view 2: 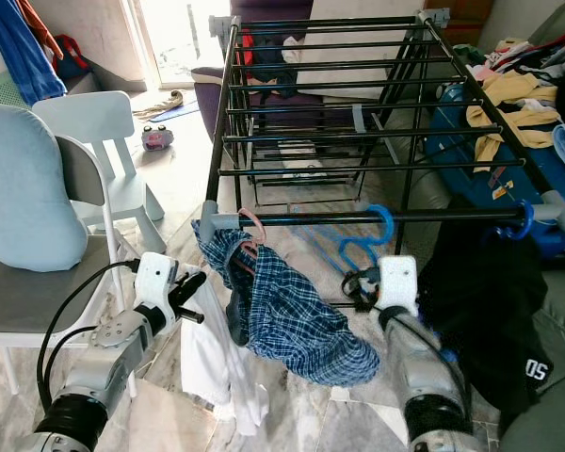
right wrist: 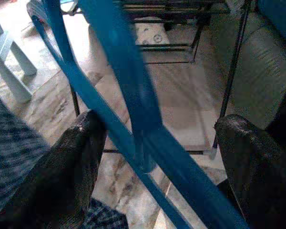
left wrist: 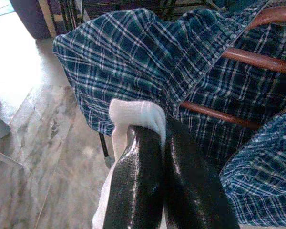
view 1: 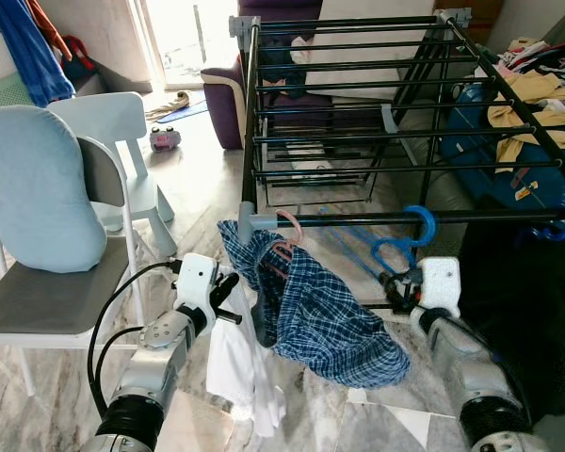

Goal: Hang hanger

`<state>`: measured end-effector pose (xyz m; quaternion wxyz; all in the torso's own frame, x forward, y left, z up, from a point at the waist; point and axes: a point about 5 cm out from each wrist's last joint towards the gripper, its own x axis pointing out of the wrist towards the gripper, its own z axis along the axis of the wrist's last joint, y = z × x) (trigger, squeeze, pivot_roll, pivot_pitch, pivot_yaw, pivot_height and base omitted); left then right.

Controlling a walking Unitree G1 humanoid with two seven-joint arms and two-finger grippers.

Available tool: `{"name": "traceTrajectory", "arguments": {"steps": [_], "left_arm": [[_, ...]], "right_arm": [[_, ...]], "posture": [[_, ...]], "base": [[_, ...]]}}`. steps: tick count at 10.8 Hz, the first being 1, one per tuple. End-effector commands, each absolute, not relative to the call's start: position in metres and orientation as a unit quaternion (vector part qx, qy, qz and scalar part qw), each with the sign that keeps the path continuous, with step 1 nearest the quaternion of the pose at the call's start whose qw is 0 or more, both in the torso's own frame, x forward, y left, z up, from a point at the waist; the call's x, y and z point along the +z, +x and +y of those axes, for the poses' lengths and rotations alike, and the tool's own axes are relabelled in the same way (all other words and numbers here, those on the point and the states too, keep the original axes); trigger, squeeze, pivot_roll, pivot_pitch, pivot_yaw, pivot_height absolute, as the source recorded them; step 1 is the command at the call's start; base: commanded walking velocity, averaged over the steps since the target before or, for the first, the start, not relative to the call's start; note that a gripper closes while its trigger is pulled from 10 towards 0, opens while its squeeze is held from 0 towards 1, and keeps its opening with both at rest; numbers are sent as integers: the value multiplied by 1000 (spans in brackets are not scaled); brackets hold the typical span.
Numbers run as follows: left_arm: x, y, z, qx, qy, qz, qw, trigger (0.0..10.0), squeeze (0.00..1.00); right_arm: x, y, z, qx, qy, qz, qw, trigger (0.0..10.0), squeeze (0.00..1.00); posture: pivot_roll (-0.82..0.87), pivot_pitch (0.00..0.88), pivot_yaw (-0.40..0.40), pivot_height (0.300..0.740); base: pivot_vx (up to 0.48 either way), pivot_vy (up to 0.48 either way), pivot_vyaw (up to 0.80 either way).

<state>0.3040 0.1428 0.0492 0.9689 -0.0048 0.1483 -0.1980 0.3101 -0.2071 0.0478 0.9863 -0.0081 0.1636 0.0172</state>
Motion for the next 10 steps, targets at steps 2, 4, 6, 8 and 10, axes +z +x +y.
{"name": "traceTrajectory", "arguments": {"steps": [2,4,6,8,10], "left_arm": [[59,312,144,-199,7,136,971,10000,0],[57,312,144,-201,11,139,970,10000,0],[56,312,143,-204,16,143,968,10000,0],[56,312,143,-206,21,147,967,10000,0],[54,312,145,-205,25,151,967,10000,0]], "right_arm": [[47,310,-207,27,-11,177,984,9059,0],[47,308,-211,26,-14,181,983,10000,0],[46,306,-208,26,-14,181,983,10000,1000],[43,304,-208,29,-31,189,981,10000,1000],[46,304,-216,38,-47,188,980,10000,1000]], "posture": [[-122,0,36,740],[-123,0,35,740],[-127,0,39,740],[-126,0,40,740],[-129,0,39,740]], "base": [[0,0,0],[0,0,0],[0,0,0],[0,0,0],[0,0,0]]}}
